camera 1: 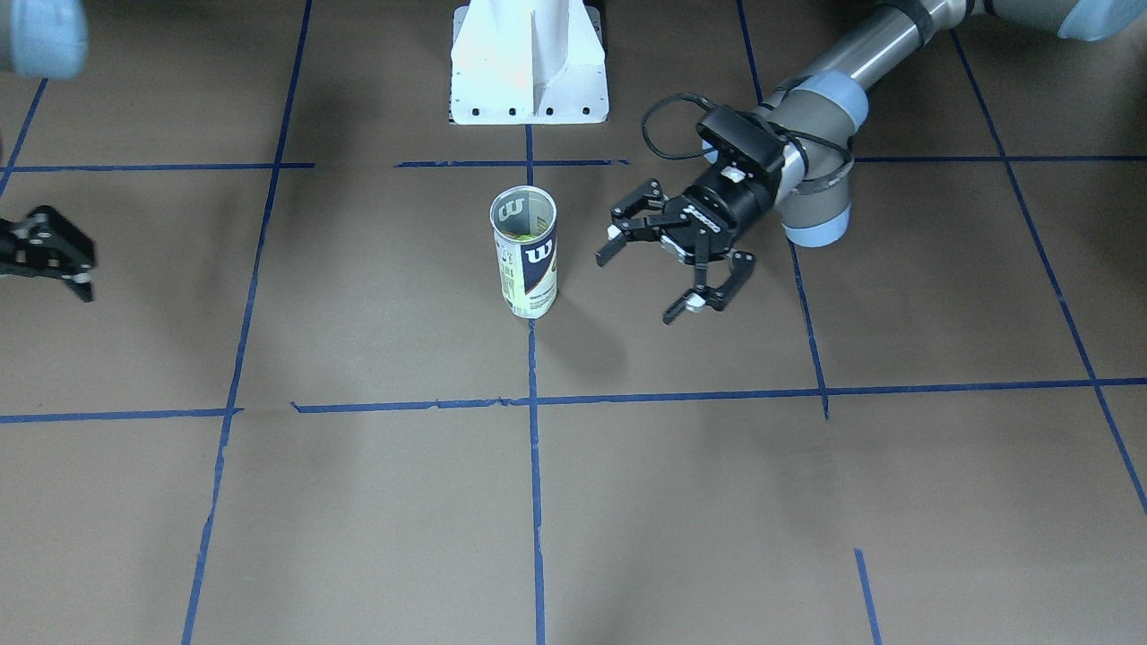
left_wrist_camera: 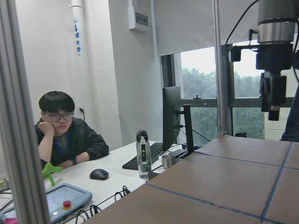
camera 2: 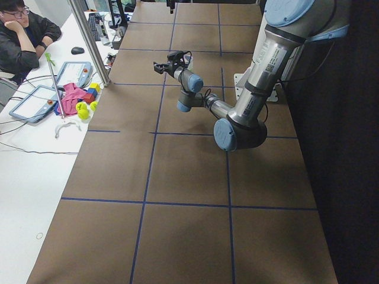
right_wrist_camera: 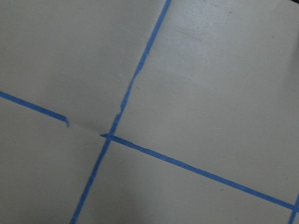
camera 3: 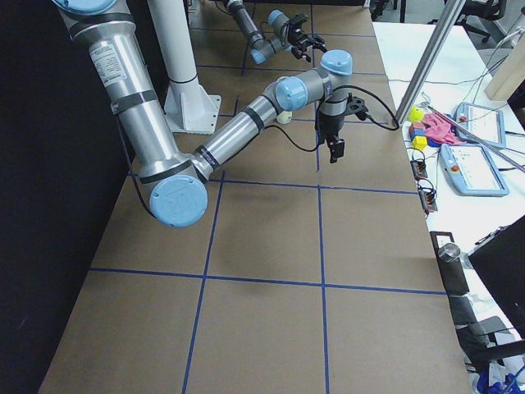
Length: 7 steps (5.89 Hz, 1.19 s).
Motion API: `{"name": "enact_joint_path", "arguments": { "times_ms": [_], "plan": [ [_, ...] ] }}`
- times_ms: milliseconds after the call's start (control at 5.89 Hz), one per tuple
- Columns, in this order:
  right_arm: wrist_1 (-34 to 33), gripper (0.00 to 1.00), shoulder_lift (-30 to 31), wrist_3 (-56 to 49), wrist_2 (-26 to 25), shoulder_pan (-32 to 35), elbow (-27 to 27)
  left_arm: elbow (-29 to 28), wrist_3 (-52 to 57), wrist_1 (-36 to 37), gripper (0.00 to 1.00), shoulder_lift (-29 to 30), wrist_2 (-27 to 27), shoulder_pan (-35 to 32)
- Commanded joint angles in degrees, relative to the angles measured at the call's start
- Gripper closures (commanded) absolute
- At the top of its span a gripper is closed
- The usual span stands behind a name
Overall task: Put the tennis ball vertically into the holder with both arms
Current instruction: 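Open the left gripper and pull it back from the tube while the right arm withdraws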
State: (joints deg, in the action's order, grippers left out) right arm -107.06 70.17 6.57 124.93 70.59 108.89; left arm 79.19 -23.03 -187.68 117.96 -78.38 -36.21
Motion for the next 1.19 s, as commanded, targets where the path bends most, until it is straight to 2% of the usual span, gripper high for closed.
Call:
{"name": "enact_joint_path", "arguments": {
  "times_ms": [0, 170, 340, 510, 680, 849, 1019],
  "plan": [
    [0.0, 0.01, 5.6, -9.7, 0.5, 6.1, 0.0, 0.1, -6.2, 6.8, 0.0, -5.2, -1.4, -5.5],
    [0.0, 0.01, 8.3, -15.4, 2.4, 9.3, -0.5, 0.3, -6.2, 14.8, 0.0, -6.6, -13.3, -12.9],
    [0.0, 0.01, 10.7, -18.6, 2.8, 11.8, -0.5, 0.3, -6.2, 26.0, 0.0, -6.9, -28.9, -23.0],
    [0.1, 0.01, 13.5, -22.0, 4.0, 13.9, -0.5, 0.2, -4.8, 38.0, 0.0, -6.9, -39.5, -31.5],
    [0.4, 0.01, 14.8, -23.0, 4.2, 15.0, -0.5, 0.2, 8.7, 48.1, 0.0, -7.2, -48.9, -37.0],
    [2.8, 0.01, 17.3, -22.8, 4.2, 15.0, -0.9, 0.3, 17.8, 61.9, 0.0, -8.3, -53.5, -42.7],
    [3.0, 0.01, 18.1, -22.7, 4.2, 15.0, -1.9, 2.6, 19.0, 73.0, 0.0, -12.3, -53.8, -43.6]
  ]
}}
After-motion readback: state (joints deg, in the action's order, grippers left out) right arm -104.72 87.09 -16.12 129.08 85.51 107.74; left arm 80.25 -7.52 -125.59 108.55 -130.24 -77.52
